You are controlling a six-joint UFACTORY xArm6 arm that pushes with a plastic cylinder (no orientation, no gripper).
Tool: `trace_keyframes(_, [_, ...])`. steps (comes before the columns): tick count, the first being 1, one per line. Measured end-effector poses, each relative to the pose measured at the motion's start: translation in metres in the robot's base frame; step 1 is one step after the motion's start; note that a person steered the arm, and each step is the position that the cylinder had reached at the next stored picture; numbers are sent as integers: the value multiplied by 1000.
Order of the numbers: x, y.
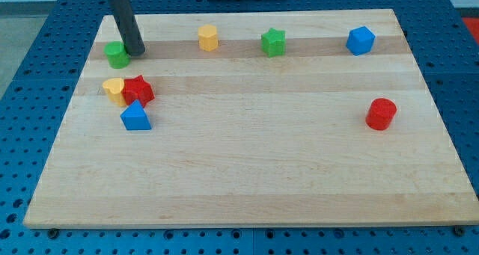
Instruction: Push the yellow hexagon closer to the red star
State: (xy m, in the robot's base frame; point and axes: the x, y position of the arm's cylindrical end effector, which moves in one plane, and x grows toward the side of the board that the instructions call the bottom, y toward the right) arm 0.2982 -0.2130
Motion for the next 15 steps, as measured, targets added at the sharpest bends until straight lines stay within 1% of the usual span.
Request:
trace_keyframes(1, [-51,23])
trace_keyframes(2, [-106,59])
trace_keyframes(3, [-107,93])
trace_keyframes(4, [-45,120])
trace_keyframes(5, [1,120])
trace_keyframes(6, [1,120])
trace_keyframes(7, [-10,122])
trace_keyframes(8, [-89,148])
trace_keyframes(9, [-99,177])
trace_keyframes(10, [-51,190])
trace_keyframes(13, [-10,189])
trace_keyframes(15, [-5,178])
